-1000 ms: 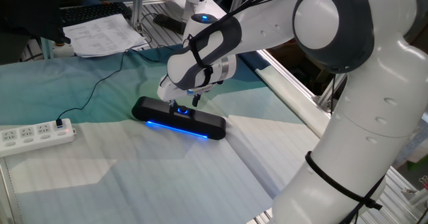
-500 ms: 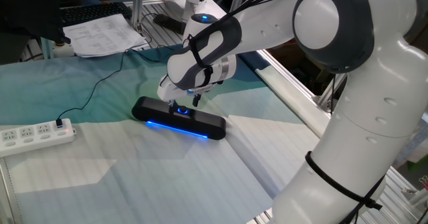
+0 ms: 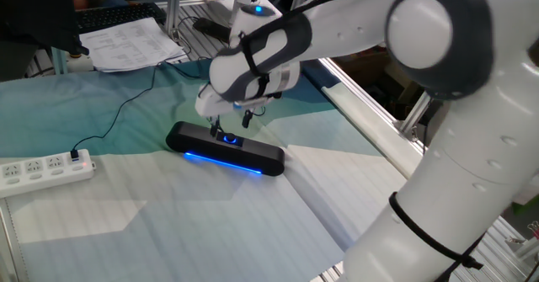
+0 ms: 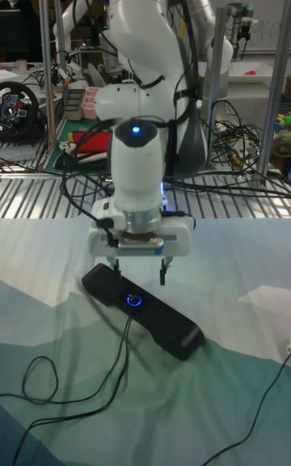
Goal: Turn the knob to decrease the volume of the speaker
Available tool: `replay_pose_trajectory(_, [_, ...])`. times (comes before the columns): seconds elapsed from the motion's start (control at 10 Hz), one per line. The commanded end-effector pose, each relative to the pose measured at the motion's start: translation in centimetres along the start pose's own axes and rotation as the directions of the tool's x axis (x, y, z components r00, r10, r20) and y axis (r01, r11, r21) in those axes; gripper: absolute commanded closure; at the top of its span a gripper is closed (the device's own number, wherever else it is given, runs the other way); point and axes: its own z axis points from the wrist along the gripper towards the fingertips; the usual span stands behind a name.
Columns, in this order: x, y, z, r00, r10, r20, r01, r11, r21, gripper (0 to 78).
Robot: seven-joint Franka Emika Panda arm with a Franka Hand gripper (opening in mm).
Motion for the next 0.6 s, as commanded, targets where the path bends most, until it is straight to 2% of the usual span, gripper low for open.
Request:
replay_pose_trajectory(0.1, [-0.2, 0.7, -3.3, 1.000, 0.018, 0.005, -0.018, 1.000, -0.009, 0.2])
replay_pose_trajectory(0.6, [-0.2, 0.7, -5.0, 1.000, 0.015, 0.005, -0.015, 1.000, -0.007, 0.2])
